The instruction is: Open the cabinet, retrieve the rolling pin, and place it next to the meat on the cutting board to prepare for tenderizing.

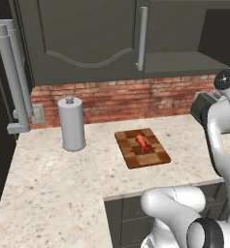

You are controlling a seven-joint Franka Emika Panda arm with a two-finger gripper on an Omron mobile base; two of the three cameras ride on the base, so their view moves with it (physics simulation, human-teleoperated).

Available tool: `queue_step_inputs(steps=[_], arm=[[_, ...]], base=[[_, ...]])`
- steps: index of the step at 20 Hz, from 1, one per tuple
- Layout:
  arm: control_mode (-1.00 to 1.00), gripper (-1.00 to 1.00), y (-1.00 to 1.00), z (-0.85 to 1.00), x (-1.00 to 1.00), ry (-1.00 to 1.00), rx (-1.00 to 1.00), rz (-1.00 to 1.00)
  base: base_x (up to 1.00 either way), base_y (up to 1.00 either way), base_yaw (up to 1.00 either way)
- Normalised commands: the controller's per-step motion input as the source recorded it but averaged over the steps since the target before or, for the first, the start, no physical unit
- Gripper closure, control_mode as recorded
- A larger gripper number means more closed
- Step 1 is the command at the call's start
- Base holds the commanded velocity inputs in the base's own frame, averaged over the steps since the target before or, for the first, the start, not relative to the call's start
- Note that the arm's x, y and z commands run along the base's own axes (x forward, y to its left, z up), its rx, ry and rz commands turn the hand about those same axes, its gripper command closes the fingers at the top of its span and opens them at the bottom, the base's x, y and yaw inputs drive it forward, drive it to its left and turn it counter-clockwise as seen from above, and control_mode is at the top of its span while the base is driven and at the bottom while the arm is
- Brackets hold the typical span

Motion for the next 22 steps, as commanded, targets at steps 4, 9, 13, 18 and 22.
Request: queue_step_inputs(steps=[4,9,13,18,22], arm=[[-1.0,-1.0,-0.74,0.0,0.0,0.0,0.06,-0.05],[-1.0,-1.0,-0.38,-0.01,-0.07,0.0,0.08,0.0],[-1.0,-1.0,0.13,0.0,-0.31,-0.08,0.01,0.06],[-1.0,-1.0,0.6,0.0,-0.05,-0.13,0.0,0.15],[-1.0,-1.0,0.79,0.0,0.0,-0.21,0.0,0.2]], base=[[0.0,0.0,0.0],[0.0,0.0,0.0],[0.0,0.0,0.0],[0.0,0.0,0.0],[0.0,0.0,0.0]])
